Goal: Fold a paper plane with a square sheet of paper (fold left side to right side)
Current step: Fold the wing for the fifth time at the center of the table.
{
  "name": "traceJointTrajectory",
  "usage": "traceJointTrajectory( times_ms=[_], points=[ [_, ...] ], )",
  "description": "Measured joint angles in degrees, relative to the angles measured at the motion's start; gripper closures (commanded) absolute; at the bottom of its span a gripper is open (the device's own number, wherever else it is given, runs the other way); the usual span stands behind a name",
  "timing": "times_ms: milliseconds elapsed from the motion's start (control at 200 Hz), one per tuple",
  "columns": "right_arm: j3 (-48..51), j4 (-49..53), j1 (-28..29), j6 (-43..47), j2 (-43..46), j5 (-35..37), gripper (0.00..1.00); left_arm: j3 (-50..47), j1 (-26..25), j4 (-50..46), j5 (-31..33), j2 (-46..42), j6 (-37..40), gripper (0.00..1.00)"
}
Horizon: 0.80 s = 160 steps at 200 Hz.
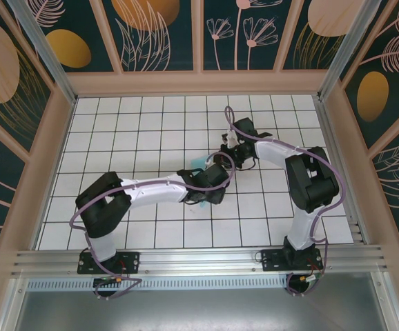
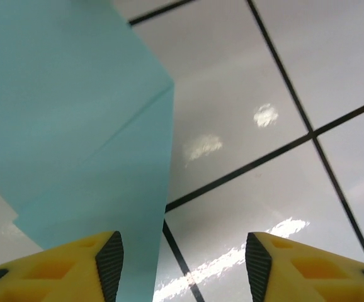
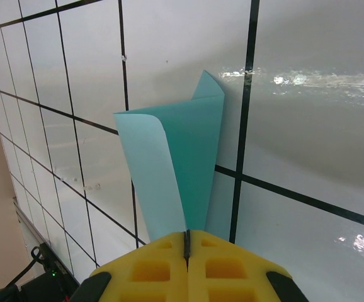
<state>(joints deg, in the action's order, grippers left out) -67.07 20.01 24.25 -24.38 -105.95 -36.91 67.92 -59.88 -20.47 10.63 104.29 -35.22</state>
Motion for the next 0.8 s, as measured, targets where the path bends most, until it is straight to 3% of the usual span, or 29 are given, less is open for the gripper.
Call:
traceJointTrajectory(
  times_ms=[410, 801],
  points=[
    [-0.1, 0.0, -0.1, 0.0, 0.0, 0.0, 1.0, 3.6, 0.0, -4.3, 6.7, 6.5, 0.7, 0.43],
    [-0.1, 0.0, -0.1, 0.0, 0.0, 0.0, 1.0, 4.2, 0.0, -5.3, 8.8, 7.2, 1.0, 0.73]
  ],
)
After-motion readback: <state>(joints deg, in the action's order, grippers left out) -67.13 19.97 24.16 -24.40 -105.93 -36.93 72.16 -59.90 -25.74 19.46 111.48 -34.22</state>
